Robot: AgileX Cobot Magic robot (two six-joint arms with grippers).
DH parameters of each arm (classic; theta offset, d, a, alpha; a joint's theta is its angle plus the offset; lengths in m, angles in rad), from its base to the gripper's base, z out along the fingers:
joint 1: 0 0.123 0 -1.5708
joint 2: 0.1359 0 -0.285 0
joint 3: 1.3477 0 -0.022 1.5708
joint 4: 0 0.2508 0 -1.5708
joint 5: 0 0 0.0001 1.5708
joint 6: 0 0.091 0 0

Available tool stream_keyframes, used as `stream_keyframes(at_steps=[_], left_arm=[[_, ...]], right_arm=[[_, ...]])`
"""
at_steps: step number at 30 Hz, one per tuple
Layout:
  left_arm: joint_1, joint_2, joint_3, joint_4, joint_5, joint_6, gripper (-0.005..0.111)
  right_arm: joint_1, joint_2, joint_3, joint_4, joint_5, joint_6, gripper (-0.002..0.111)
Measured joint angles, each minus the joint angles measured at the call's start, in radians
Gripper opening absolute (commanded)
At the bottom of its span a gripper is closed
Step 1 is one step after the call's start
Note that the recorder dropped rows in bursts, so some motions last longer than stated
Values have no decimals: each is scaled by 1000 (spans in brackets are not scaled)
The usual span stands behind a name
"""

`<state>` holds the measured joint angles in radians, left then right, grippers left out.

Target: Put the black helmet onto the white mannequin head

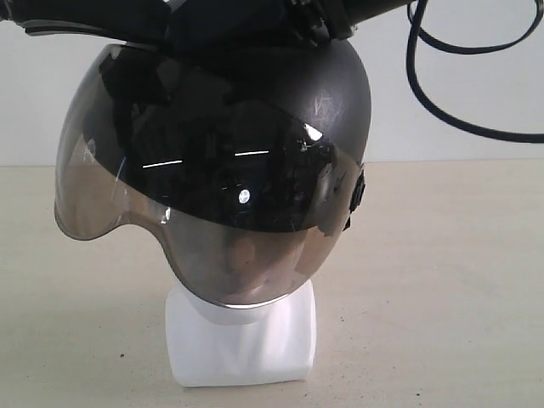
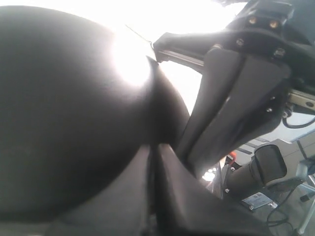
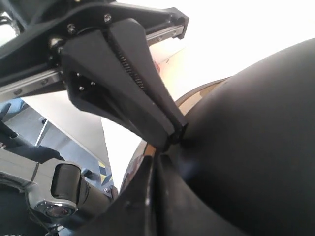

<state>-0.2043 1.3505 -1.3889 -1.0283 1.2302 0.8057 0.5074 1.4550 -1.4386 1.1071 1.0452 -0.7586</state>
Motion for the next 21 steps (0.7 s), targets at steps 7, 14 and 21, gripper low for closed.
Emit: stream_keyframes(at_steps=[7,14,21], left_arm=[[0,0,0,0,0,0,4],[0,0,0,0,0,0,4],[0,0,0,0,0,0,4]], right_arm=[[-2,6,-6,-18,29,8,0],[-3,6,-6,-20,57,30,0],[-6,6,-8,-20,68,38,0]])
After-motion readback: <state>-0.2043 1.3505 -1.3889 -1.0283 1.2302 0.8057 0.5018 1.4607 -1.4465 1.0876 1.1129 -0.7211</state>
